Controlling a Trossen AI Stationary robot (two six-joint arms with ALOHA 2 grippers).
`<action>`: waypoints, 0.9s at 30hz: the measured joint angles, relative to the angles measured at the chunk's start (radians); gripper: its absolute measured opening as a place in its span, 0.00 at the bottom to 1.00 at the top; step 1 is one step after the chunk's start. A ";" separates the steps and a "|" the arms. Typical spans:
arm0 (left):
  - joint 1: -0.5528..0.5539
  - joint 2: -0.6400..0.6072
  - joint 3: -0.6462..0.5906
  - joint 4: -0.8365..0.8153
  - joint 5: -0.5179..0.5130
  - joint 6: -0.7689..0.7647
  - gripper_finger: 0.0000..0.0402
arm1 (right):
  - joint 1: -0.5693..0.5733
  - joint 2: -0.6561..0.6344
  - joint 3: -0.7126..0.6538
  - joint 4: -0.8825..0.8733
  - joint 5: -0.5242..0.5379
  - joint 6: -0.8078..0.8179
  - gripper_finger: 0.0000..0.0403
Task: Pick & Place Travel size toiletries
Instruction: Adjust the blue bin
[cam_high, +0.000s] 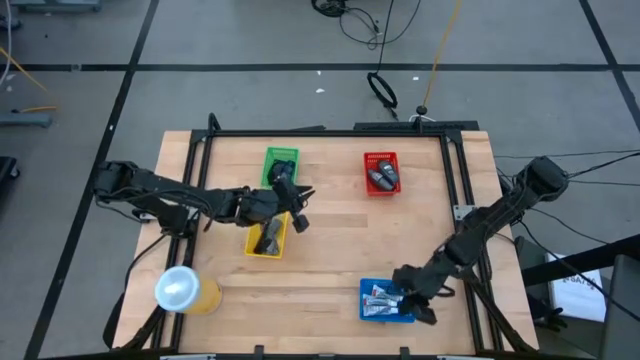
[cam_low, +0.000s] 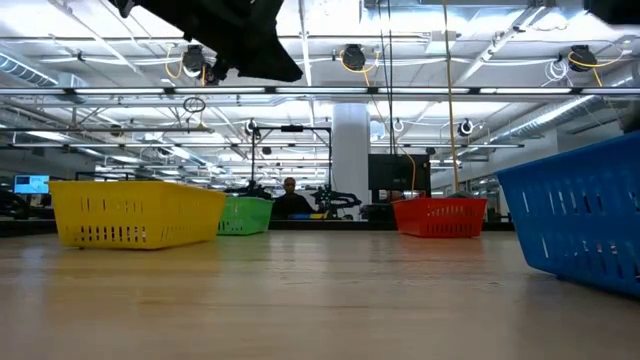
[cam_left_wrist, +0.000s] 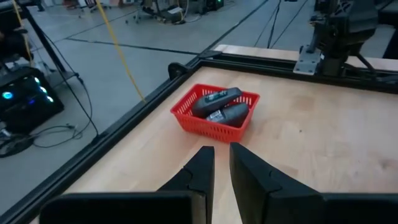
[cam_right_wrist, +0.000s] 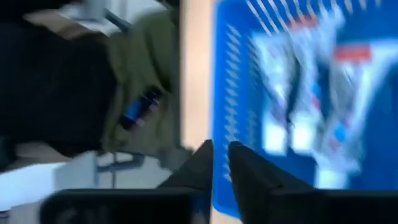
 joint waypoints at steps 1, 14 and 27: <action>0.005 0.000 0.000 0.000 0.008 0.000 0.13 | 0.004 0.009 0.000 -0.026 0.000 0.007 0.07; 0.014 0.000 0.000 -0.015 0.058 0.006 0.13 | -0.208 0.005 0.090 -0.396 0.578 -0.465 0.01; 0.014 0.000 -0.001 -0.059 0.058 0.017 0.13 | -0.286 0.006 0.122 -0.541 0.553 -0.348 0.00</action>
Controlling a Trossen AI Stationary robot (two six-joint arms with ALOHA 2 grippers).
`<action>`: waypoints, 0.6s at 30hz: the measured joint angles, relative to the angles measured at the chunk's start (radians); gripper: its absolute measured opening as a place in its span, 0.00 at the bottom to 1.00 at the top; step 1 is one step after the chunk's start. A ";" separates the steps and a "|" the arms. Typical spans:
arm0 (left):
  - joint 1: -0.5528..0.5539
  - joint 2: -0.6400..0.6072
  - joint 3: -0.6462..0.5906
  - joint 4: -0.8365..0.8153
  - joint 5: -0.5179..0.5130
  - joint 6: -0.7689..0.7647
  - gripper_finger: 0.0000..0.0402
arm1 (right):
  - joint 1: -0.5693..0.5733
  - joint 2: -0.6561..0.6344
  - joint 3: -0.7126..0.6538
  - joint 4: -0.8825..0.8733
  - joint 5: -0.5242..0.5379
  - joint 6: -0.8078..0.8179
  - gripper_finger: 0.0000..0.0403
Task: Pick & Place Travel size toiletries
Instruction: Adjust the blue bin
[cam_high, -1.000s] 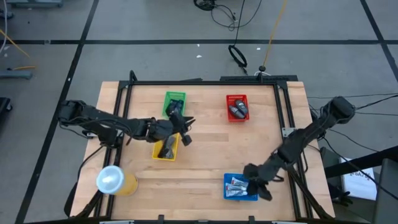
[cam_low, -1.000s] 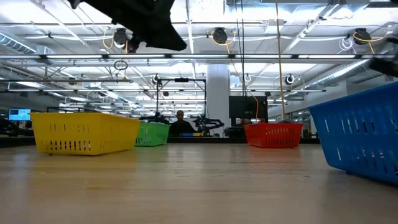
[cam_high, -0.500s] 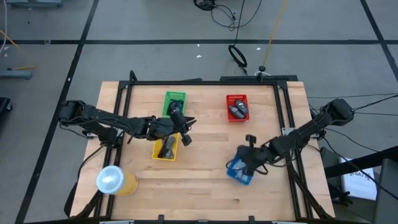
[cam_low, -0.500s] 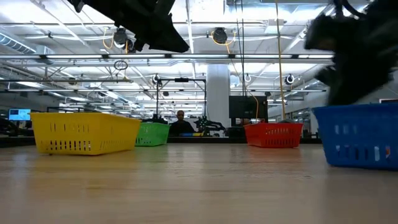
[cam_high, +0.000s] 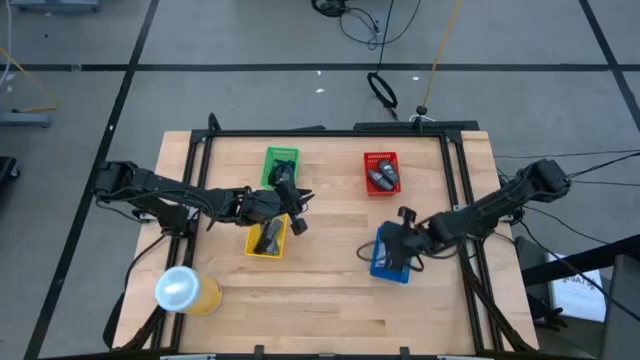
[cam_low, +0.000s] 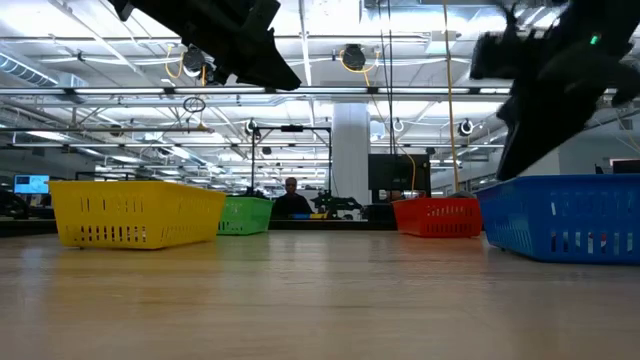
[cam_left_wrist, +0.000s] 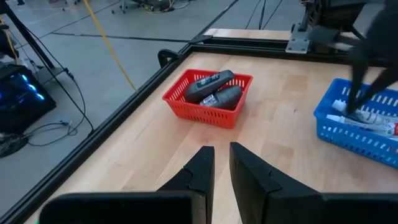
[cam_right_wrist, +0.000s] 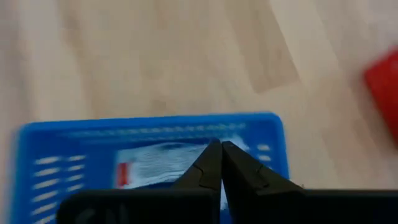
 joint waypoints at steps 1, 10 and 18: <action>0.000 0.000 0.000 0.000 0.000 0.006 0.13 | -0.014 0.005 -0.014 0.007 0.000 0.028 0.00; 0.000 0.000 0.000 -0.007 0.000 0.015 0.13 | -0.139 0.061 -0.076 0.194 0.004 -0.042 0.00; 0.000 0.000 0.000 -0.025 0.001 0.016 0.13 | -0.210 0.052 -0.073 0.275 0.053 -0.156 0.00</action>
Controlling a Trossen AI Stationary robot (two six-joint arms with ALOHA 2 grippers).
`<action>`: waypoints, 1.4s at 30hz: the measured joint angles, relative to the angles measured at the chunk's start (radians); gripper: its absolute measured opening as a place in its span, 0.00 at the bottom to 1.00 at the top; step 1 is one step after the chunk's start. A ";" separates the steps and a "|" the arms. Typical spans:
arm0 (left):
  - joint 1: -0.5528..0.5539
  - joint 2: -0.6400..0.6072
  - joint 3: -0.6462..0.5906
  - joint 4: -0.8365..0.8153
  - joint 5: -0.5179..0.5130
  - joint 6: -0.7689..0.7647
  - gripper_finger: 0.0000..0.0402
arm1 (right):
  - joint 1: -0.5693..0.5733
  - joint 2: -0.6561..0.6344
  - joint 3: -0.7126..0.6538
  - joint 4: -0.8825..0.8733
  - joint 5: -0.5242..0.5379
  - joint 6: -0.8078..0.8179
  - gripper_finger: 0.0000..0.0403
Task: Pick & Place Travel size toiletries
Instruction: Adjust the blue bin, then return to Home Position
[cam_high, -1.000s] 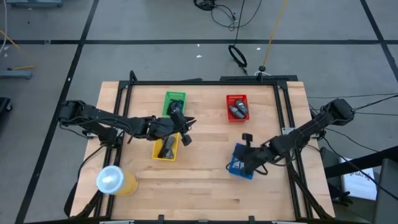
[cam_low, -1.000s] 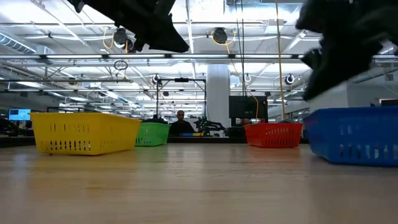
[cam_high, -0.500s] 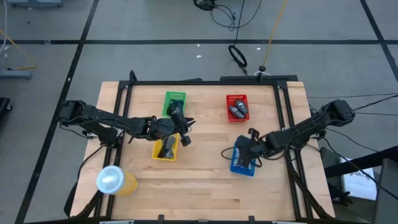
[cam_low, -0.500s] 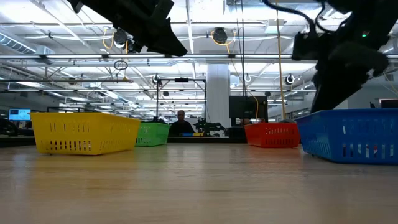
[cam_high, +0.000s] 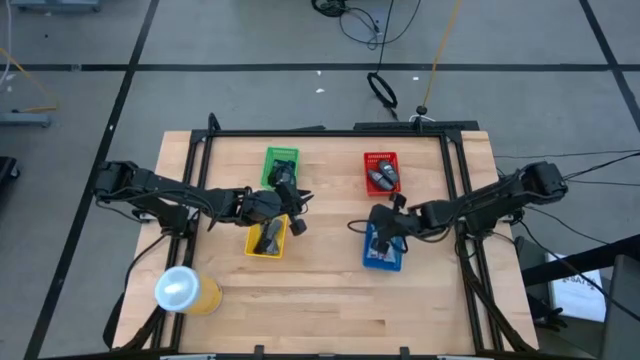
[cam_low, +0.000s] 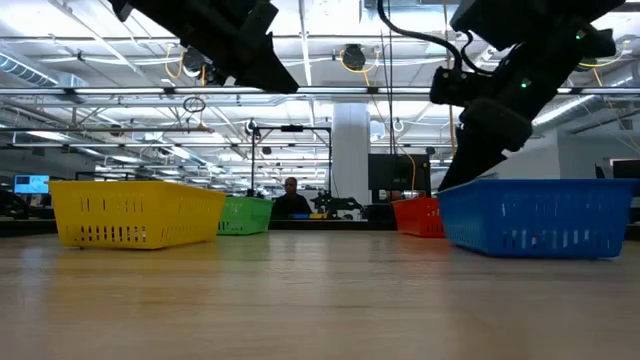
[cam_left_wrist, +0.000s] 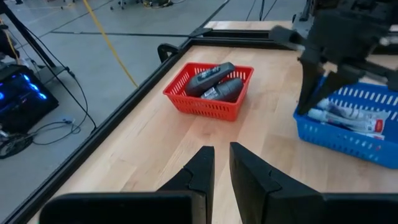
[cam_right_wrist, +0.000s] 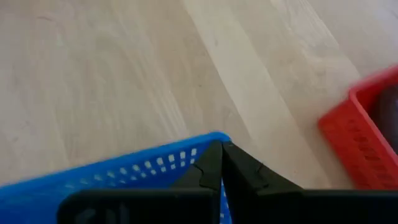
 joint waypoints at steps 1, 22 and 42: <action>0.000 0.000 0.000 -0.004 0.000 0.000 0.13 | -0.003 -0.010 0.000 -0.021 -0.002 0.011 0.00; 0.003 0.000 0.000 -0.027 -0.001 -0.001 0.13 | 0.044 -0.227 -0.102 -0.262 -0.128 0.062 0.00; 0.004 0.000 0.000 -0.042 -0.001 -0.006 0.13 | -0.075 -0.561 -0.166 -0.173 -0.027 -0.228 0.00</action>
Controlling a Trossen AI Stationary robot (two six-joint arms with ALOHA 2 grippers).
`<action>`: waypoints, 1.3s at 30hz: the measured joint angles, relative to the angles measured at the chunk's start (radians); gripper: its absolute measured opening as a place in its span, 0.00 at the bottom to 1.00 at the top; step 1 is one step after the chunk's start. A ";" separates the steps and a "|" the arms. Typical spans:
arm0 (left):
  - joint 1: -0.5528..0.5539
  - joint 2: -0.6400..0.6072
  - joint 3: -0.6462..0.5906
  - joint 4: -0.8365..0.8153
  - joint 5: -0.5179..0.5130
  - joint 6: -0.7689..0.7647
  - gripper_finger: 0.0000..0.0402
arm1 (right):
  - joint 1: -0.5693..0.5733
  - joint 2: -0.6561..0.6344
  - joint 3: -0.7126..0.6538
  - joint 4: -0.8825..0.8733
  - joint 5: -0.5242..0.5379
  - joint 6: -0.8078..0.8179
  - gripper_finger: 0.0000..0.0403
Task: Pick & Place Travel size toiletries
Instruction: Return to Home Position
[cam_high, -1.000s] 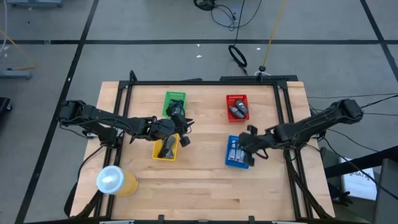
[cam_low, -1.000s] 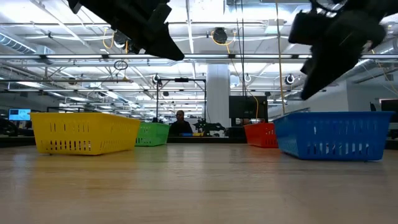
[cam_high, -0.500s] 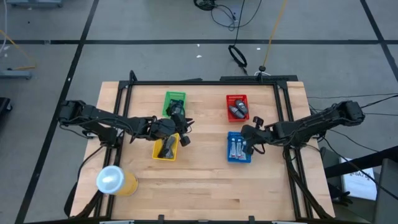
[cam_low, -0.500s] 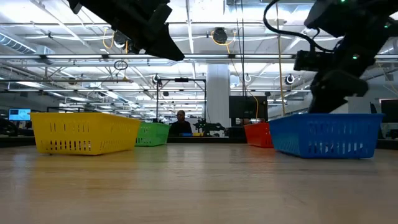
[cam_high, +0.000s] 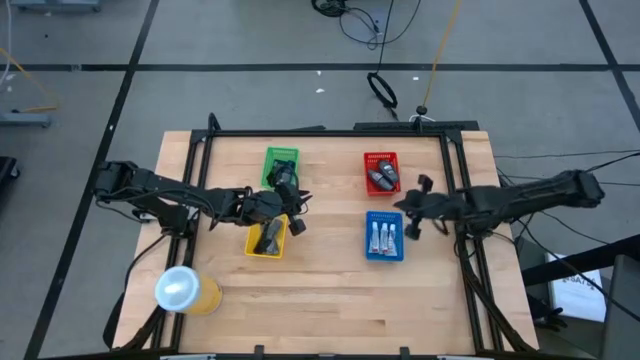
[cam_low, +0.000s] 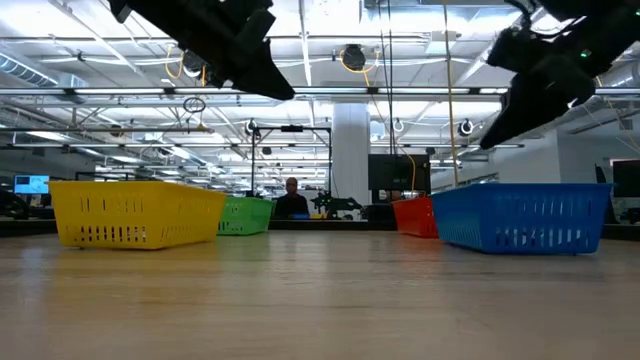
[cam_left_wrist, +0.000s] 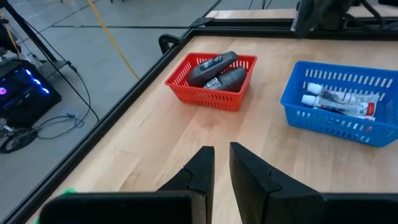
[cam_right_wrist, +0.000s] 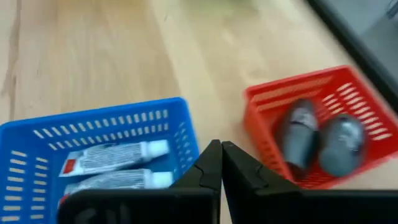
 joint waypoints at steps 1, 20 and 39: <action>0.000 0.000 0.000 -0.004 0.000 0.000 0.13 | -0.012 -0.050 -0.018 -0.002 -0.001 -0.017 0.00; 0.038 0.000 0.000 -0.003 0.021 -0.081 0.13 | -0.073 -0.821 -0.548 0.520 -0.342 0.004 0.00; 0.060 -0.465 -0.483 0.308 0.347 -0.079 0.13 | -0.073 -0.758 -0.552 0.510 -0.288 0.007 0.00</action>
